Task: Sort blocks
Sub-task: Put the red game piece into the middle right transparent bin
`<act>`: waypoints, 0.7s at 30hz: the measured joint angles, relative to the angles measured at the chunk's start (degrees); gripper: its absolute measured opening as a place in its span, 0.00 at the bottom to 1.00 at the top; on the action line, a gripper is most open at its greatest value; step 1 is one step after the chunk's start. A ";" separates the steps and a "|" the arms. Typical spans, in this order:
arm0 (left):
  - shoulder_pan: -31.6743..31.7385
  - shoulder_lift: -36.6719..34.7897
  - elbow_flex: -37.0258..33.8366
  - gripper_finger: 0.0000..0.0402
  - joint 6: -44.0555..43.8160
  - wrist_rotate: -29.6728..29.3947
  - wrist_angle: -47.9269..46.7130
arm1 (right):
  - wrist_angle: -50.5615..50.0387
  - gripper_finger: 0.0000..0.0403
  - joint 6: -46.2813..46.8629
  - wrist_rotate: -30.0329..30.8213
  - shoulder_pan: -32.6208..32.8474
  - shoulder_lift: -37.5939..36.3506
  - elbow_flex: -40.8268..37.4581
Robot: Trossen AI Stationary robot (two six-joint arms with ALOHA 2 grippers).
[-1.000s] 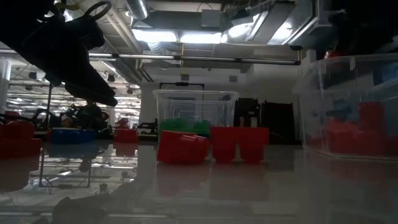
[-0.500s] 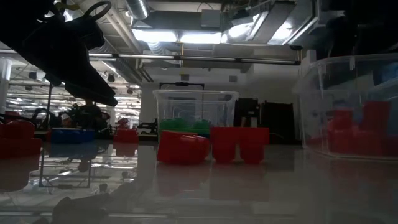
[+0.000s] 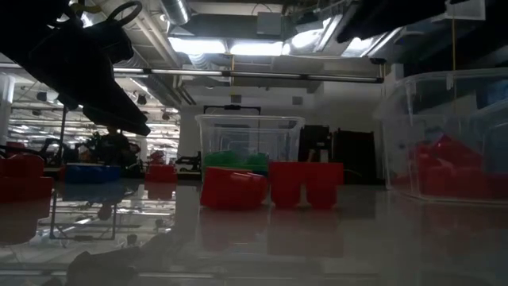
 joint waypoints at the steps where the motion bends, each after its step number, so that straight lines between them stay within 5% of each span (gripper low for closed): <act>1: 0.00 0.00 0.00 0.63 0.01 0.00 0.00 | 2.38 0.87 -1.19 -0.63 0.00 1.25 0.00; 12: 0.02 0.00 0.02 0.63 0.00 -0.07 0.09 | 19.15 0.86 -3.79 -14.24 -3.23 13.99 0.01; 21: 0.02 0.00 0.02 0.63 0.01 -0.11 -0.03 | 21.36 0.86 3.09 -20.94 -5.62 22.59 0.02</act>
